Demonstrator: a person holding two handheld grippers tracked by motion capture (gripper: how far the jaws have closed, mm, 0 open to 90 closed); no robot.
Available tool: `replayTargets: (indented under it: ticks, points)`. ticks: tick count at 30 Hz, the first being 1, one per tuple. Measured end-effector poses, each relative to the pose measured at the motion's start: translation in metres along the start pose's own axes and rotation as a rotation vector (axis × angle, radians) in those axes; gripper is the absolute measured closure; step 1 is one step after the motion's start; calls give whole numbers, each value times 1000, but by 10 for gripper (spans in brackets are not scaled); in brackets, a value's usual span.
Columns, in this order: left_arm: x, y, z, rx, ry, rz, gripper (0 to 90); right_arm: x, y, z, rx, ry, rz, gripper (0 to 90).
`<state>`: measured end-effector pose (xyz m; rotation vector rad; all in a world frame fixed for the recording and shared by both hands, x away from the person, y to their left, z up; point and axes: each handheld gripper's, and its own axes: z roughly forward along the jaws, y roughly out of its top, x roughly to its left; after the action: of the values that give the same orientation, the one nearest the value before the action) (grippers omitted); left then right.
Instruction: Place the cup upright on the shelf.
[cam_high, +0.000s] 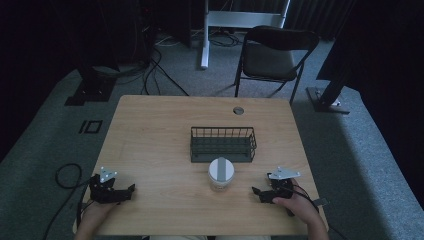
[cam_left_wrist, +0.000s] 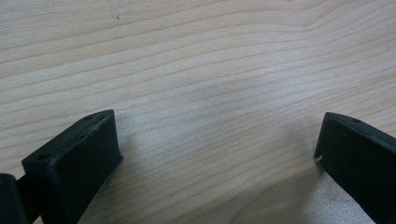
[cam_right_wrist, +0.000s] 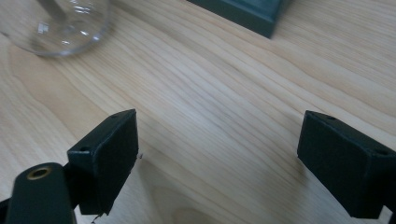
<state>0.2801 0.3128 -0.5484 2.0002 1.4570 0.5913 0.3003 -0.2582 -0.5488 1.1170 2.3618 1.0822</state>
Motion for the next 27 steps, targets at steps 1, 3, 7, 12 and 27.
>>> replayTargets:
  ticks: [1,3,7,12,27]
  points:
    - [0,0,0,0,0,0,1,1,1,0,-5,5,-1,121]
    - [0,0,0,0,0,0,1,5,3,1,-12,18,-9,121]
    - [0,0,0,0,0,1,1,11,5,4,-27,45,-15,121]
    - [0,0,0,0,0,0,1,21,9,9,-41,82,-26,122]
    - [0,0,0,0,0,1,1,48,22,21,-83,166,-61,122]
